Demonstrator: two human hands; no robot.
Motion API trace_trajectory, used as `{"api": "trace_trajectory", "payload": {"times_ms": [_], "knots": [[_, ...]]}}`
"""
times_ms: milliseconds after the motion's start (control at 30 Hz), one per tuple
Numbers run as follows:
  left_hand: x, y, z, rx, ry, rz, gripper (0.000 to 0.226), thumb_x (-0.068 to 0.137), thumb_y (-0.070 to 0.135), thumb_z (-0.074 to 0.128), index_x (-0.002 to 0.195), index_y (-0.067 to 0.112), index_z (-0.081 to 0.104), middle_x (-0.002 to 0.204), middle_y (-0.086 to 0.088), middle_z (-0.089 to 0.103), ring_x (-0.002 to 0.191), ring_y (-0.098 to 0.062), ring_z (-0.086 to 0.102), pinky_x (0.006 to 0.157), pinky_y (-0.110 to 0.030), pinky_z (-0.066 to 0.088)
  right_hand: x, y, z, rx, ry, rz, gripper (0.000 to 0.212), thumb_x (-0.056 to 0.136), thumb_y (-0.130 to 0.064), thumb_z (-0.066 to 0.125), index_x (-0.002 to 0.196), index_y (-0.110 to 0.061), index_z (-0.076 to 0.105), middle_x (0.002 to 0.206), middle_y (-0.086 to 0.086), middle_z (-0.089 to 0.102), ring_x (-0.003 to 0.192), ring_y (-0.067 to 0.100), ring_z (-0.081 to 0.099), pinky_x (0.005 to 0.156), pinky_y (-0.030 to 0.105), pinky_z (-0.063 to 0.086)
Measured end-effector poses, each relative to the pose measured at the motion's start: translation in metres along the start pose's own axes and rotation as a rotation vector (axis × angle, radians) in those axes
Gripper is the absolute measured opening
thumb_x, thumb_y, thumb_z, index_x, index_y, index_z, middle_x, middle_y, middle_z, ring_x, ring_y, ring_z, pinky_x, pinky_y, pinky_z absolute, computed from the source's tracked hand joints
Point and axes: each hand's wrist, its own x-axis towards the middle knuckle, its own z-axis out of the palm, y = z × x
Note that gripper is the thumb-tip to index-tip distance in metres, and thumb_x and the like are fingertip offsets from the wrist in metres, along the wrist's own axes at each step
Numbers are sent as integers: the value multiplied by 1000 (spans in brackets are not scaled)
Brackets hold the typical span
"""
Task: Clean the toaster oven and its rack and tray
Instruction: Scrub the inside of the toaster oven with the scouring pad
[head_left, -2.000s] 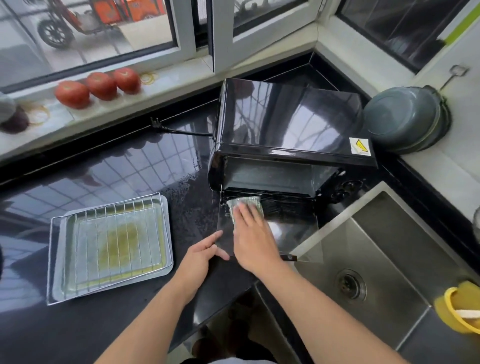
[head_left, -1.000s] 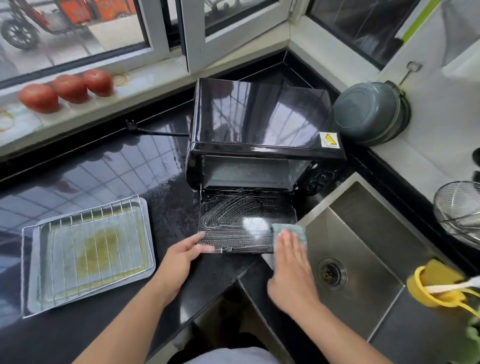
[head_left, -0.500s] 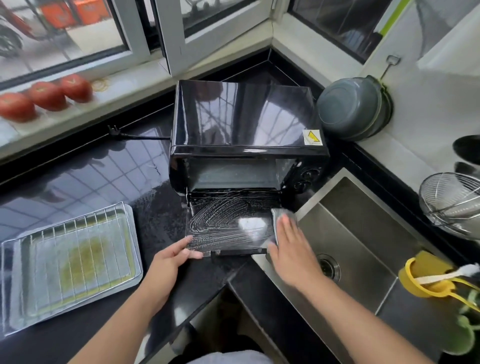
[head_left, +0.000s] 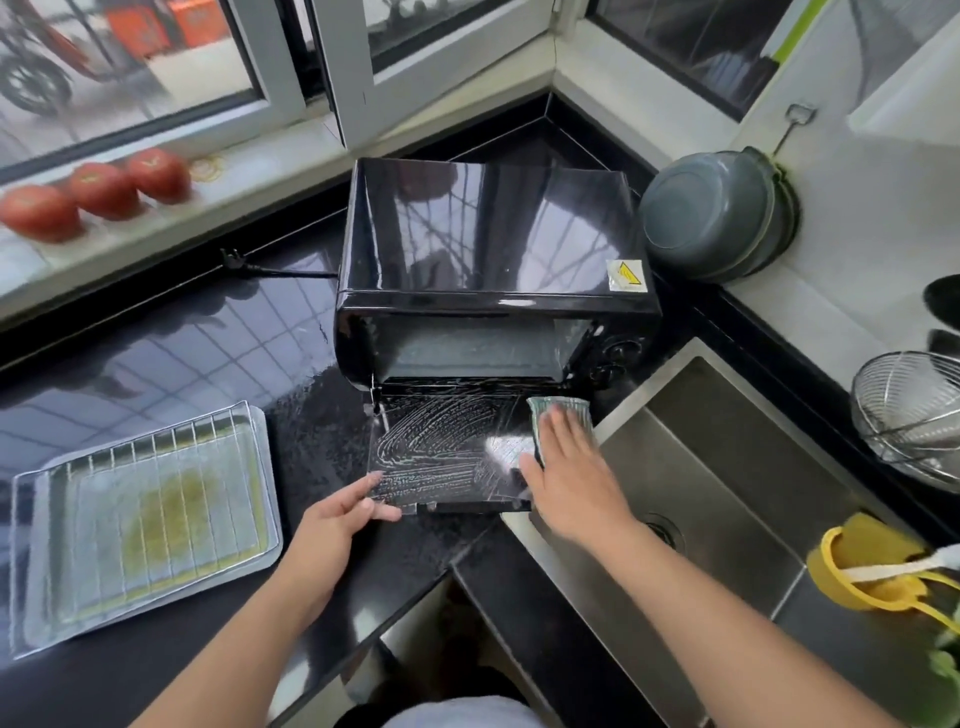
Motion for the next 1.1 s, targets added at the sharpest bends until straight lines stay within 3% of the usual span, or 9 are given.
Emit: {"api": "trace_trajectory", "payload": {"times_ms": [67,167,333,467,567,633,767,933,1100], "knots": [[-3,0,2,-8,14,2,31,107,4,48,127,14,69,105,3,80,132,-2,50,117,-27,17,-12,-2,7,29,25,53,74,101,-58,8,156,-13,-11,162,4,-23,148,18,-24,124,37,-6],[-2,1,2,-21,22,8,32,107,5,49,130,17,68,105,3,80,132,-1,50,119,-28,18,-35,-21,19,-22,42,-49,74,100,-59,9,154,-14,-16,159,2,-29,147,17,-28,122,37,-9],[-4,2,7,31,34,13,33,108,7,47,136,16,64,102,5,80,130,2,51,117,-26,18,41,-16,-1,13,59,33,78,100,-60,9,158,-9,1,165,8,-11,152,23,-10,124,41,0],[-7,-1,11,63,84,16,37,110,11,44,141,24,58,99,3,80,131,-3,52,118,-29,18,-11,-23,17,7,60,-12,78,100,-61,9,158,-10,-3,164,6,-15,152,20,-12,124,39,0],[-3,3,18,75,129,2,35,110,9,44,137,27,58,91,0,80,114,-1,61,116,-29,26,23,-10,5,1,93,15,78,100,-60,13,158,-9,0,165,8,-10,152,22,-9,124,40,-1],[-2,5,21,46,173,-2,35,109,5,44,134,25,60,86,-5,79,98,-8,67,114,-32,35,50,-11,-8,35,58,46,77,101,-58,14,158,-7,4,165,11,-6,152,25,-5,124,41,0],[9,14,13,2,269,11,33,107,4,47,127,23,64,79,-4,78,87,-12,65,100,-33,45,54,-19,-2,1,66,-50,77,101,-58,14,158,-9,-3,164,9,-14,152,23,-13,124,40,-3],[34,35,9,-91,449,-17,21,107,8,51,119,13,67,69,6,73,65,-11,57,62,-22,43,67,-40,-4,44,74,-54,74,102,-54,17,157,-10,-5,164,6,-16,151,21,-16,124,39,-4],[31,38,5,-77,438,-141,14,107,27,55,107,22,69,82,-1,75,68,-16,62,63,-27,45,104,-132,-2,70,83,-338,63,105,-37,21,158,-10,1,165,7,-11,151,22,-14,122,36,-9]]}}
